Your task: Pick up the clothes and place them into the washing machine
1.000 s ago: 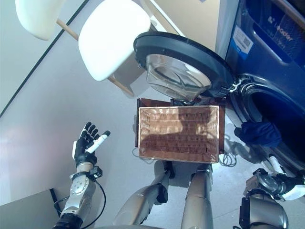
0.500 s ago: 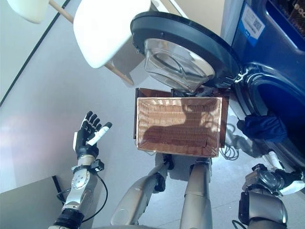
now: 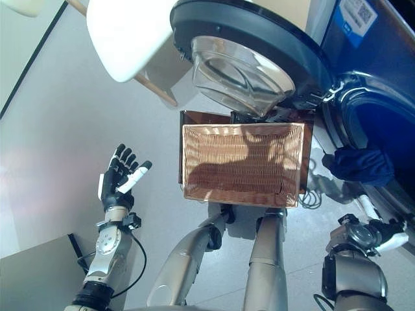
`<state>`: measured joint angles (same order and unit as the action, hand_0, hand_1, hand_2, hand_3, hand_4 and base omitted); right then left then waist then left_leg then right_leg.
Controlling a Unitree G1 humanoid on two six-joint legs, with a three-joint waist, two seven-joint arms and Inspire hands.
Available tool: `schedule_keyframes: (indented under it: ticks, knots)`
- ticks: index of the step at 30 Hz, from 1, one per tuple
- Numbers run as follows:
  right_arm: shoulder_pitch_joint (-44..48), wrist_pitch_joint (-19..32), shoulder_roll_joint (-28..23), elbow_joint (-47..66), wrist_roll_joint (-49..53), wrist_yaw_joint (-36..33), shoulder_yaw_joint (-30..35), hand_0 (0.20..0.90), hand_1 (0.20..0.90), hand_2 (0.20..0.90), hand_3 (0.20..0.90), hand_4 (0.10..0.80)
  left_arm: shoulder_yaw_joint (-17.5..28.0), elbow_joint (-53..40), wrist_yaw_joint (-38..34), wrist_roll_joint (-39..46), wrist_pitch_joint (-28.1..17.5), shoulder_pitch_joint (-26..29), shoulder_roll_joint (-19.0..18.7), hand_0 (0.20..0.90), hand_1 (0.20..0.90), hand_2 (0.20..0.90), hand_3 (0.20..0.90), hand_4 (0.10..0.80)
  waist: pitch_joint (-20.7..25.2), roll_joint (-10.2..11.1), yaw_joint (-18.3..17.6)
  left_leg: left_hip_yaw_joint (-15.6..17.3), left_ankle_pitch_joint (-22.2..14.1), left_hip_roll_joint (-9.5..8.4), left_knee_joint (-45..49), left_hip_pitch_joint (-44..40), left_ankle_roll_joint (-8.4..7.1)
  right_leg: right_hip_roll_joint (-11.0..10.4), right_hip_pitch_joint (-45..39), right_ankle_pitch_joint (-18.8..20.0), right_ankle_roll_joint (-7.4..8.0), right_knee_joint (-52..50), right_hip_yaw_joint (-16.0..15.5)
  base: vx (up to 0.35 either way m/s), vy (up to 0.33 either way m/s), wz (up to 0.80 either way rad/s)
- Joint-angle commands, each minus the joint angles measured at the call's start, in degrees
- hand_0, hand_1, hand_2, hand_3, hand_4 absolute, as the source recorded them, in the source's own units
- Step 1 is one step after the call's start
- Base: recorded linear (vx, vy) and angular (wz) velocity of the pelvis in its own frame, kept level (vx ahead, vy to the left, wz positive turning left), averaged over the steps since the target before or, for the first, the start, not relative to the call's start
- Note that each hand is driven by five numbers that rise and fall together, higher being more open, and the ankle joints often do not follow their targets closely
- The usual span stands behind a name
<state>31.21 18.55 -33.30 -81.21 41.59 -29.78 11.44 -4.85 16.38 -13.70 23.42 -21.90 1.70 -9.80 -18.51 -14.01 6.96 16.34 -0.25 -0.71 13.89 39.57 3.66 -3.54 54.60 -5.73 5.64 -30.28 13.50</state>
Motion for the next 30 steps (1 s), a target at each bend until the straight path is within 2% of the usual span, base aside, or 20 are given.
schedule_keyframes:
  ticks: [1, 9, 13, 14, 15, 16, 17, 24, 30]
  knots:
    - [-2.00, 1.34, -1.27, 1.51, -2.91, -1.56, -2.68, 0.900, 0.900, 0.900, 0.900, 0.800, 5.45, -4.44, -0.82, 0.22, -5.92, -1.57, -4.21, 0.900, 0.900, 0.900, 0.900, 0.800, 3.44, -0.54, 1.12, -0.28, -3.94, 1.47, 3.82, 4.77, -1.85, 1.60, 2.15, 2.24, -5.96, -1.25, -2.25, 0.033, 0.009, 0.00]
    - [-4.66, 1.99, 0.91, 2.72, -3.27, -1.54, -1.36, 0.900, 0.900, 0.900, 0.900, 0.800, 5.85, -1.28, -1.33, -0.21, -5.71, -1.25, -4.07, 0.900, 0.900, 0.900, 0.900, 0.800, 5.04, 0.81, 0.31, -0.40, -4.61, 1.50, 2.93, 1.28, -1.88, 1.72, -1.87, 1.81, -5.64, -0.14, -3.14, 0.043, 0.006, 0.01]
    - [-8.03, 0.92, 2.85, 2.18, -3.70, 0.06, -0.62, 0.900, 0.900, 0.900, 0.900, 0.800, 6.54, 5.13, -1.69, -0.52, -4.39, -0.40, -3.30, 0.900, 0.900, 0.900, 0.900, 0.800, 6.35, 2.96, -0.54, -0.90, -5.34, 1.45, 1.66, -4.14, -2.05, 1.49, -8.07, 1.58, -5.10, 2.15, -3.93, 0.089, -0.022, 0.01]
    - [-8.74, 0.65, 3.08, 2.07, -3.78, 0.47, -0.46, 0.900, 0.900, 0.900, 0.900, 0.800, 6.57, 6.04, -1.56, -0.53, -4.15, -0.31, -3.20, 0.900, 0.900, 0.900, 0.900, 0.800, 6.05, 3.39, -0.81, -0.28, -3.85, 1.59, 1.20, -4.94, -1.84, 1.48, -9.36, 3.34, -5.19, 3.49, -4.27, 0.016, -0.057, 0.02]
    - [-9.54, 0.25, 3.38, 1.56, -3.83, 1.02, -0.13, 0.900, 0.900, 0.900, 0.900, 0.800, 6.68, 7.01, -1.42, -0.70, -3.88, -0.26, -3.10, 0.900, 0.900, 0.900, 0.900, 0.800, 6.21, 3.87, -0.87, -0.49, -3.86, 1.48, 0.69, -6.40, -1.99, 1.35, -11.30, 3.40, -5.02, 4.59, -4.59, 0.079, -0.026, 0.01]
    - [-9.56, 0.24, 3.42, 1.50, -3.81, 1.04, -0.09, 0.900, 0.900, 0.900, 0.900, 0.800, 6.65, 7.06, -1.39, -0.71, -3.88, -0.24, -3.16, 0.900, 0.900, 0.900, 0.900, 0.800, 6.41, 3.80, -0.71, -1.27, -5.19, 1.24, 0.51, -7.27, -2.29, 1.30, -12.16, 1.95, -4.80, 4.56, -4.40, 0.083, -0.024, 0.01]
    - [-10.15, -0.02, 3.83, 1.34, -4.00, 1.44, 0.07, 0.900, 0.900, 0.900, 0.900, 0.800, 6.82, 7.91, -1.33, -0.77, -3.64, -0.27, -3.18, 0.900, 0.900, 0.900, 0.900, 0.800, 6.14, 4.21, -1.00, -0.74, -3.67, 1.39, 0.06, -8.02, -2.10, 1.33, -13.46, 3.66, -4.87, 5.90, -4.73, 0.117, -0.019, 0.00]
    - [-14.67, -1.08, 7.05, 1.33, -6.05, 3.00, 0.94, 0.900, 0.900, 0.900, 0.900, 0.800, 8.79, 15.09, -2.24, -2.33, -2.37, 0.48, -4.23, 0.900, 0.900, 0.900, 0.900, 0.800, 8.27, 8.10, -2.00, -1.76, -2.92, 0.77, -5.34, -19.37, -3.14, 0.89, -27.27, 4.71, -3.39, 14.00, -6.01, 0.127, -0.028, 0.01]
    - [-17.15, -2.15, 8.83, 2.05, -9.18, 4.73, -0.12, 0.900, 0.900, 0.900, 0.900, 0.800, 10.16, 19.27, -2.74, -3.83, -1.52, 0.45, -5.38, 0.900, 0.900, 0.900, 0.900, 0.800, 10.38, 10.09, -2.45, -2.11, -1.54, 1.04, -9.05, -25.14, -3.47, 0.46, -32.98, 6.02, -2.50, 17.75, -6.85, 0.104, -0.030, 0.04]
